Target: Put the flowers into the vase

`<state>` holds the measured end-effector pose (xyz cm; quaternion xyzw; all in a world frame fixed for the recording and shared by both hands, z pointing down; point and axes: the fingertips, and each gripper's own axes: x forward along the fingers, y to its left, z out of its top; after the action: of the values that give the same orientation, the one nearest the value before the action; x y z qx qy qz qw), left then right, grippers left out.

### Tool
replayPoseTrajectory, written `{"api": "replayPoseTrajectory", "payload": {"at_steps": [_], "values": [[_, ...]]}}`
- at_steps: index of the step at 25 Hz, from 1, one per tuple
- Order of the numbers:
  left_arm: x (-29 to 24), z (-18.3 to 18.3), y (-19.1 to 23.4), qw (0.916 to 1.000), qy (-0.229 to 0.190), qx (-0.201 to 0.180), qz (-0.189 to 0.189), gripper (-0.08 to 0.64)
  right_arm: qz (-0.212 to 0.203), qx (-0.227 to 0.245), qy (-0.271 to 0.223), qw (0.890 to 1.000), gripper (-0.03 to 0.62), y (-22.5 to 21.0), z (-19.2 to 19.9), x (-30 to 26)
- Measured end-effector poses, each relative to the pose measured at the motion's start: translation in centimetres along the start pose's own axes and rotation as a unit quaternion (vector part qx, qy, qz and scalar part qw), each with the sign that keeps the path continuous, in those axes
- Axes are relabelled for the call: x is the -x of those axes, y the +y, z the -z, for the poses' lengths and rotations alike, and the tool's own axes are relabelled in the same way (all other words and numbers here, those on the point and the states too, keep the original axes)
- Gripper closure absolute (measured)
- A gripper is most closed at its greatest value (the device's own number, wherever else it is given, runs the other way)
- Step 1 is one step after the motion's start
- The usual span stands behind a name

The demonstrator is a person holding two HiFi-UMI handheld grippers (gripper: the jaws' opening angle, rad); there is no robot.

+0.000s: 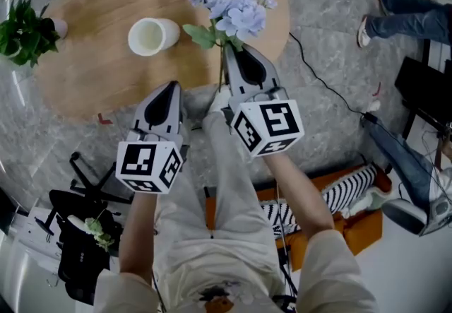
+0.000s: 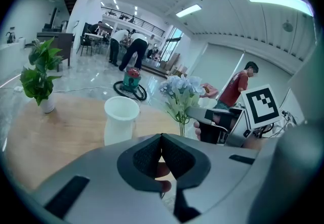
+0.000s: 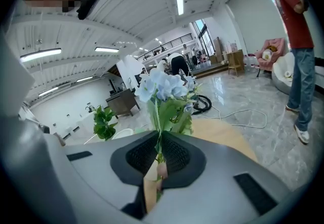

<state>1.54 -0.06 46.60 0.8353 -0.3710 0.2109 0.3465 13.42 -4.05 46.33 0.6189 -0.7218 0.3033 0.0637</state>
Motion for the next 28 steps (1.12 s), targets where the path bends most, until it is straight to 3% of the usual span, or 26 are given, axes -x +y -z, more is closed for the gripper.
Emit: {"api": "replayPoseTrajectory", "payload": {"at_steps": [8,19,28], "values": [[1.9,-0.8,0.4,0.9998,-0.017,0.009,-0.011,0.553,-0.018,0.036,-0.038,0.998,0.571,2.4,-3.3,0.5],[4.3,-1.8,2.4,0.9989,-0.033,0.020,-0.027,0.553,-0.016,0.035,-0.097,0.995,0.569,4.8,-6.7,0.1],[5.5,-2.4,3.0,0.9981,-0.043,0.027,-0.036,0.554,-0.029,0.076,-0.164,0.983,0.569,7.2,-9.8,1.3]]}}
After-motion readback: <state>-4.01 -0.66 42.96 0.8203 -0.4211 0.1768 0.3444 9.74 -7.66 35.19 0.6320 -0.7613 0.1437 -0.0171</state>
